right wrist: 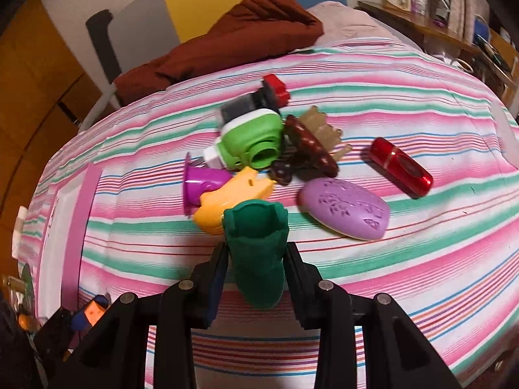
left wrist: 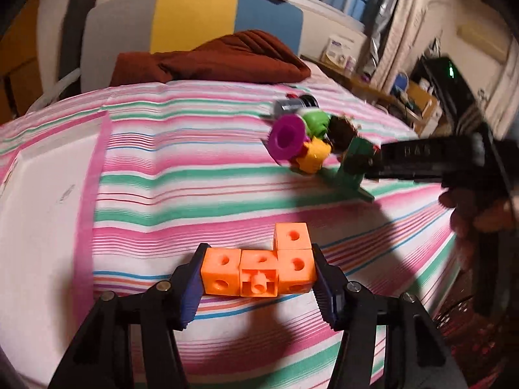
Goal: Organize rigid objects
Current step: 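Carry the orange cubes into the white tray and open the left gripper while the right carries the cup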
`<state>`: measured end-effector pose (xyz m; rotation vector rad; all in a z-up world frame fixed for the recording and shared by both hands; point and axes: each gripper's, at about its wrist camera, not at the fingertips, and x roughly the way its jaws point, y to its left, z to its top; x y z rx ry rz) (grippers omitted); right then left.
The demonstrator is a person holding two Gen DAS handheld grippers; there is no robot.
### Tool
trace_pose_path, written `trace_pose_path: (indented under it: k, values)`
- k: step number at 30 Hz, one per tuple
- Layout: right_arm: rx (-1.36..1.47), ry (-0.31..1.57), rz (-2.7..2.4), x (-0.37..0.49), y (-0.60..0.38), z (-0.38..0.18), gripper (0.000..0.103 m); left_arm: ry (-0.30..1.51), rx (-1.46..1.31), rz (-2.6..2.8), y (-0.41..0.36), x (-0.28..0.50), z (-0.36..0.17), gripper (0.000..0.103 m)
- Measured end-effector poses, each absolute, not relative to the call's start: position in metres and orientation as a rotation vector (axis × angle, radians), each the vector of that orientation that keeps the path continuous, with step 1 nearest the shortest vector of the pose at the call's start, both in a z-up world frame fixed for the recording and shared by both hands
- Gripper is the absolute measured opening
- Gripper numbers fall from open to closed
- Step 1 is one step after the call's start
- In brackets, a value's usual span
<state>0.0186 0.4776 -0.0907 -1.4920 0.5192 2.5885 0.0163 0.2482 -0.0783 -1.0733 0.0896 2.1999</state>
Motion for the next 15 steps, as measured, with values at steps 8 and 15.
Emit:
trace_pose_path:
  k: [8,15]
  values:
    - [-1.5,0.511,2.651,0.019,0.466,-0.089,0.035,0.004,-1.018,2.211,0.215,0.017,-0.055,0.06]
    - [-1.493,0.401,2.728,0.017,0.447,-0.084,0.035,-0.024,-0.966,2.287,0.18,0.004,-0.04,0.06]
